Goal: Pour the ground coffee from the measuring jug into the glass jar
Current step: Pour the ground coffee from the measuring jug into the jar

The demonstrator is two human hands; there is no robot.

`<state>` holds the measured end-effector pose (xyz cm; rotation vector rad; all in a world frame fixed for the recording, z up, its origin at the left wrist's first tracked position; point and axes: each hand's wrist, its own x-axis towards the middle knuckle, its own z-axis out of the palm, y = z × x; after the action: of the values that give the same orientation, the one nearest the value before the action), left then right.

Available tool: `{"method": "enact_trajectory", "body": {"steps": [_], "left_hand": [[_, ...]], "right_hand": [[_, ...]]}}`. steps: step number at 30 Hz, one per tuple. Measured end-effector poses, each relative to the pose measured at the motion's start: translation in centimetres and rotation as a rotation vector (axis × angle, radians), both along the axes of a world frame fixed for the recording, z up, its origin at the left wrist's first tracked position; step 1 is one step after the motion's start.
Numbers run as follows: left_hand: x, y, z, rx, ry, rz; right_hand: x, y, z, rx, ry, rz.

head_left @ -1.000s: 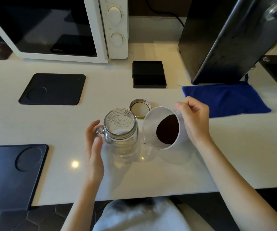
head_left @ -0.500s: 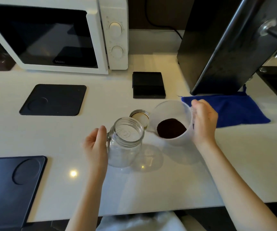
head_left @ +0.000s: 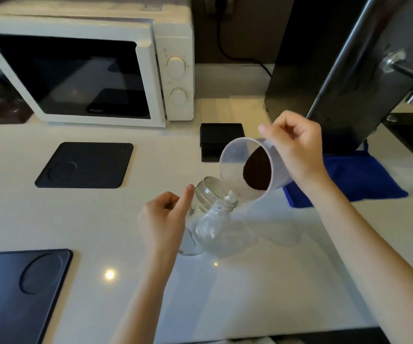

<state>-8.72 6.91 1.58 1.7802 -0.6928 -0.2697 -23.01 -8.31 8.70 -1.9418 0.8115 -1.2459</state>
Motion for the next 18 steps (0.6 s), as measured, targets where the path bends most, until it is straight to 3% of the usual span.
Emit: {"method": "enact_trajectory", "body": {"steps": [7, 18], "left_hand": [[-0.5, -0.8, 0.0, 0.003, 0.030, -0.026], [-0.4, -0.9, -0.1, -0.008, 0.076, -0.051]], "right_hand": [[2.3, 0.9, 1.9, -0.366, 0.203, 0.007], [3.2, 1.3, 2.4, -0.475, 0.249, -0.021]]}}
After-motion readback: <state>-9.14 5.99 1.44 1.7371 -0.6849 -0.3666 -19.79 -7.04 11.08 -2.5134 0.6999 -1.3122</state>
